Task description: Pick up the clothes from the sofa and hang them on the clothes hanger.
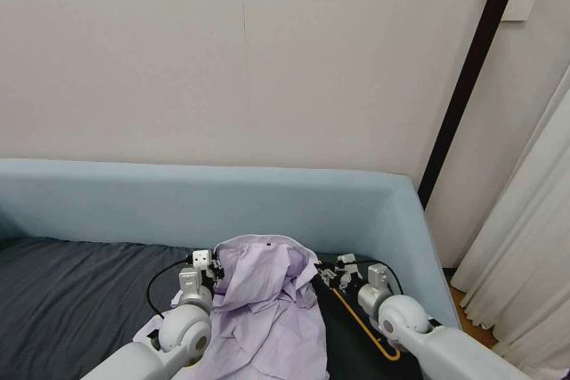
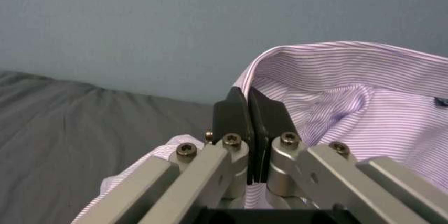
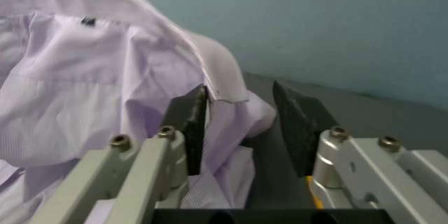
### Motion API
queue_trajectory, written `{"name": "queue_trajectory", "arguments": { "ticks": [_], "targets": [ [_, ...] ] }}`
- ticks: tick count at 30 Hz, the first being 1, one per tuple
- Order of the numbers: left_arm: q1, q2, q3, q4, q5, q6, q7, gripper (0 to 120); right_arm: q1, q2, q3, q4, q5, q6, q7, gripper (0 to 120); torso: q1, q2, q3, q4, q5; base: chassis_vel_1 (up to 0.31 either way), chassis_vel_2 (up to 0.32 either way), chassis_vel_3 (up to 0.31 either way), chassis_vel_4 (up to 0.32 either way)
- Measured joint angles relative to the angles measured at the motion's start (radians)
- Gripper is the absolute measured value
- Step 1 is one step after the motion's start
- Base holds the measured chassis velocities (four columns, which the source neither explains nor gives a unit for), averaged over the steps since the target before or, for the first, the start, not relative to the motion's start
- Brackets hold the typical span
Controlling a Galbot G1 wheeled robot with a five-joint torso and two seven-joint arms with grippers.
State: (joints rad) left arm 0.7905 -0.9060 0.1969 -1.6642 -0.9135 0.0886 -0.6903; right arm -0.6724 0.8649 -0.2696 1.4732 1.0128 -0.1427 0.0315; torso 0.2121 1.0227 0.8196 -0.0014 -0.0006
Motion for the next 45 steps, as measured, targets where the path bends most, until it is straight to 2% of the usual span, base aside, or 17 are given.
{"name": "queue_trajectory", "arguments": {
  "ticks": [3, 4, 6, 8, 9, 10, 14, 18, 31, 39, 42, 45],
  "targets": [
    [0.0, -0.009, 0.005, 0.004, 0.003, 0.0, 0.0, 0, -0.053, -0.053, 0.054, 0.03, 0.021, -0.009, -0.015, 56, 0.0, 0.0, 0.0, -0.0001, 0.0, 0.0, 0.0, 0.0, 0.0],
    [0.0, -0.009, 0.005, 0.004, 0.003, 0.0, 0.0, 0, -0.053, -0.053, 0.054, 0.03, 0.021, -0.009, -0.015, 56, 0.0, 0.0, 0.0, -0.0001, 0.0, 0.0, 0.0, 0.0, 0.0],
    [0.003, -0.015, 0.003, 0.016, 0.009, 0.0, 0.0, 0, -0.093, -0.075, 0.102, 0.031, 0.029, -0.014, -0.039, 66, 0.0, 0.0, 0.0, -0.0001, 0.0, 0.0, 0.0, 0.0, 0.0],
    [0.003, -0.016, -0.001, 0.028, 0.013, -0.001, 0.0, 0, -0.12, -0.085, 0.139, 0.022, 0.044, -0.022, -0.054, 76, 0.0, 0.0, 0.0, 0.0, 0.0001, 0.0, 0.0, 0.0, 0.0],
    [0.003, -0.016, -0.001, 0.028, 0.013, -0.001, 0.0, 0, -0.12, -0.085, 0.139, 0.022, 0.044, -0.022, -0.054, 76, 0.0, 0.0, 0.0, 0.0, 0.0001, 0.0, 0.0, 0.0, 0.0],
    [0.003, -0.016, -0.003, 0.033, 0.015, -0.002, 0.001, 0, -0.134, -0.091, 0.155, 0.012, 0.05, -0.028, -0.062, 81, 0.0, 0.0, 0.0, 0.0002, 0.0, 0.0, 0.0, 0.0, 0.0],
    [0.01, -0.012, -0.012, 0.031, 0.018, -0.004, 0.003, 0, -0.167, -0.083, 0.163, -0.035, 0.02, -0.045, -0.095, 98, 0.0, 0.0, 0.0, 0.0, 0.0, 0.0, 0.0, 0.0, 0.0],
    [0.021, -0.009, -0.018, 0.024, 0.019, -0.004, 0.003, 0, -0.172, -0.058, 0.164, -0.08, -0.011, -0.054, -0.117, 100, 0.0, 0.0, 0.0, 0.0001, 0.0, 0.0, 0.0, 0.0, 0.0],
    [0.077, 0.029, -0.056, -0.017, 0.023, -0.008, 0.017, 0, -0.051, 0.081, 0.105, -0.423, -0.18, -0.062, -0.225, 100, 0.0, 0.0, 0.0, 0.0003, -0.0001, 0.0, 0.0, 0.0, 0.0],
    [0.087, 0.02, -0.057, -0.002, 0.041, -0.017, 0.03, 0, -0.027, 0.122, 0.105, -0.533, -0.216, -0.045, -0.231, 100, 0.0, 0.0, 0.0, 0.0, -0.0002, 0.0, 0.0, 0.0, 0.0],
    [0.09, 0.02, -0.057, -0.002, 0.043, -0.018, 0.032, 0, -0.021, 0.128, 0.106, -0.547, -0.215, -0.045, -0.232, 98, 0.0, 0.0, 0.0, 0.0001, -0.0002, 0.0, 0.0, 0.0, 0.0],
    [0.093, 0.018, -0.06, -0.005, 0.051, -0.02, 0.035, 0, -0.001, 0.138, 0.12, -0.588, -0.212, -0.051, -0.254, 86, 0.0, 0.0, 0.0, 0.0002, -0.0003, 0.0, 0.0, 0.0, 0.0]
  ]
}}
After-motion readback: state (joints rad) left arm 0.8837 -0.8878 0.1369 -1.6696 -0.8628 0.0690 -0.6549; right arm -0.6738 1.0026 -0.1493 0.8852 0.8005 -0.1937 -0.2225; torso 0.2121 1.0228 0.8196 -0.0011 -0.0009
